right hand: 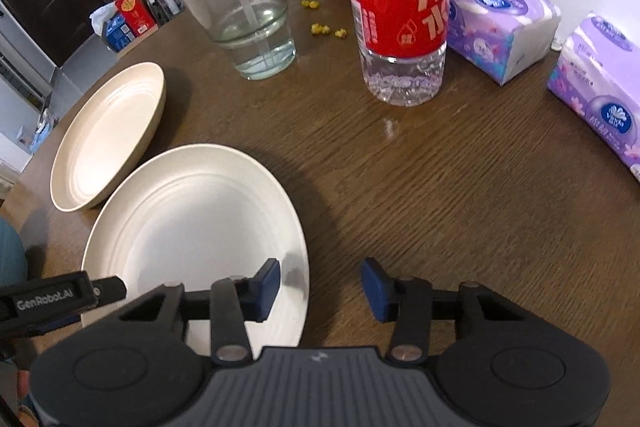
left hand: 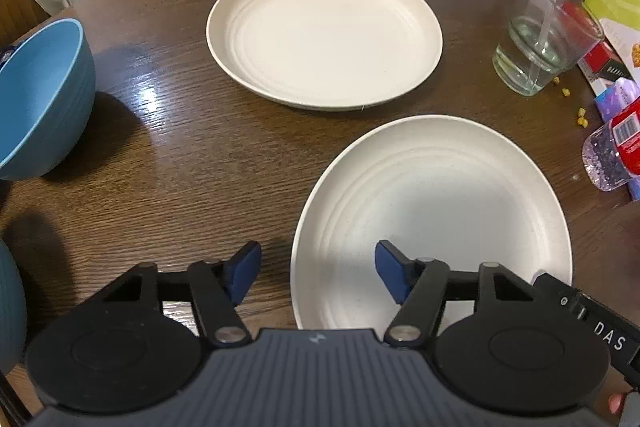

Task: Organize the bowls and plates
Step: 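Close the left gripper on the next cream plate rim while the right gripper grips it too, then carry the cream plate with both grippers toward the plate beside the black bag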

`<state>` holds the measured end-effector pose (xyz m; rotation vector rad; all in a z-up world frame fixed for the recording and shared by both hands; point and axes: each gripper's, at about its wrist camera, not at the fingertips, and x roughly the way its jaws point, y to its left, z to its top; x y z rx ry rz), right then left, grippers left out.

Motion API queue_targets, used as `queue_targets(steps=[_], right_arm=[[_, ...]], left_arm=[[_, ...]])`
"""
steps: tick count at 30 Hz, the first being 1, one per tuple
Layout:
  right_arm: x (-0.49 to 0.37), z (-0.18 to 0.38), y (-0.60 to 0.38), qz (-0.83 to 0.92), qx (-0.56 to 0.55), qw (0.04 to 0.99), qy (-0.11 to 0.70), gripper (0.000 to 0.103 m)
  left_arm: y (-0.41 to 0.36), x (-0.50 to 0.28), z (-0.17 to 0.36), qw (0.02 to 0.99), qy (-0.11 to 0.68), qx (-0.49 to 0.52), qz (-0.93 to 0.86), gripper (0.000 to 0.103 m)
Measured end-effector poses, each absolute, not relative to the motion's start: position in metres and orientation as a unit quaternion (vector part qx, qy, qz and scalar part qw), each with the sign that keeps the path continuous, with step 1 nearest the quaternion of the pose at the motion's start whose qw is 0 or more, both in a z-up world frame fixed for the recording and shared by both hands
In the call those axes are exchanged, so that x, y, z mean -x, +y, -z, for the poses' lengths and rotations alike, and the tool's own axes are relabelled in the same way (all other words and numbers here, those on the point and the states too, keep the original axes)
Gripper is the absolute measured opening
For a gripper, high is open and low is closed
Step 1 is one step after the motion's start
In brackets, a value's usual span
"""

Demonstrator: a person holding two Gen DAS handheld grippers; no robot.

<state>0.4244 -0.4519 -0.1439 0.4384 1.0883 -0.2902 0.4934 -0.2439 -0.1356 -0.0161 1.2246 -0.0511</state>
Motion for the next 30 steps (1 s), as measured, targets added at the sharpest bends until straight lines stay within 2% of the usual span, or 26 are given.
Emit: queue_targets(steps=[2, 6, 11, 30], right_arm=[[-0.426, 0.145, -0.451, 0.136, -0.208, 0.824, 0.508, 0.036], [-0.427, 0.145, -0.451, 0.137, -0.214, 0.826, 0.502, 0.025], [-0.428, 0.147, -0.446, 0.129, -0.214, 0.831, 0.497, 0.014], [-0.418, 0.149, -0.43, 0.103, -0.175, 0.862, 0.464, 0.015]], left_arm=[[-0.245, -0.496, 0.139, 0.815, 0.579, 0.003, 0.023, 0.057], [-0.246, -0.499, 0.142, 0.816, 0.578, 0.0, 0.024, 0.054], [-0.249, -0.504, 0.141, 0.818, 0.574, 0.003, 0.034, 0.041], [-0.257, -0.492, 0.134, 0.837, 0.545, -0.037, 0.026, 0.039]])
